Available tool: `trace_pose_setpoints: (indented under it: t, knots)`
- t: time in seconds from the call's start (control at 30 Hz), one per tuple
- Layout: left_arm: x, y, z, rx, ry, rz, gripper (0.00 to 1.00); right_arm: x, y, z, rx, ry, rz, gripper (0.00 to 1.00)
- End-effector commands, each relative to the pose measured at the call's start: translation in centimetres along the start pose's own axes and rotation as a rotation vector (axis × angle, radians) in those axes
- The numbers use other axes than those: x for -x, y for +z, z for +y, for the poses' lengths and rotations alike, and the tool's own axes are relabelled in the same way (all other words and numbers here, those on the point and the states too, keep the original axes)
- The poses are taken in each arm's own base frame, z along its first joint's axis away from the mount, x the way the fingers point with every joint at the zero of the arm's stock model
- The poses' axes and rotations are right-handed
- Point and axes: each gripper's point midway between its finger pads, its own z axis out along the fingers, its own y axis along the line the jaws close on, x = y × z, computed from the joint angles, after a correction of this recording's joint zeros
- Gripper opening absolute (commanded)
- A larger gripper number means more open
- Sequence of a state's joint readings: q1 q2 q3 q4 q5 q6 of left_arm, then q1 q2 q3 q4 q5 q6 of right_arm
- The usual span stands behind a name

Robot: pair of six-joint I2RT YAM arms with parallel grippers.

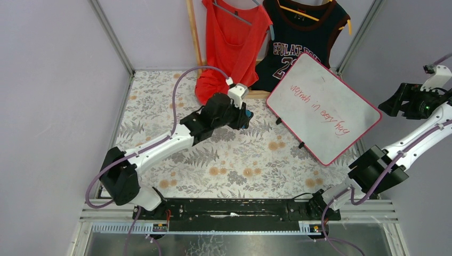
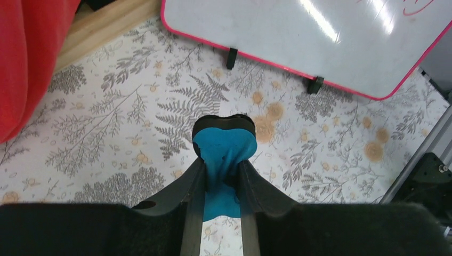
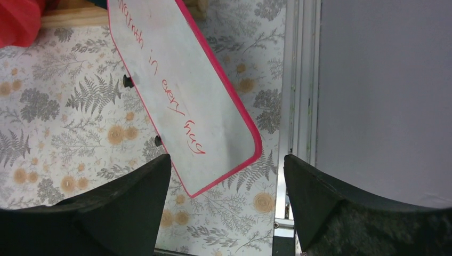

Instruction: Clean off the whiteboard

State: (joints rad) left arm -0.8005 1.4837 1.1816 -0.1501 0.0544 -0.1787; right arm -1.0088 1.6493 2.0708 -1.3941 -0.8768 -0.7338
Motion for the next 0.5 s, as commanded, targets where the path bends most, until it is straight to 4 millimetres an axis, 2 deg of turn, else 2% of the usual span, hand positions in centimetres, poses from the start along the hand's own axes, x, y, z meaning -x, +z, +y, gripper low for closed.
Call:
trace_pose_setpoints:
  t: [0.0,0.2,0.47]
  knots:
    - [3.8,0.9,-1.0,-0.068,0.0,-0.108,0.0,-0.4,-0.7,0.7,0.004,0.003,0.032,0.84]
    - [4.3,3.8,-1.1,-0.101,0.01,-0.127,0.0,-1.6,0.9,-0.1,0.044,0.046,0.044,0.81]
    - [4.9,7.3,-2.2,-0.174,0.012,-0.129,0.0,-3.8,3.3,-2.5,0.024,0.09,0.058,0.79]
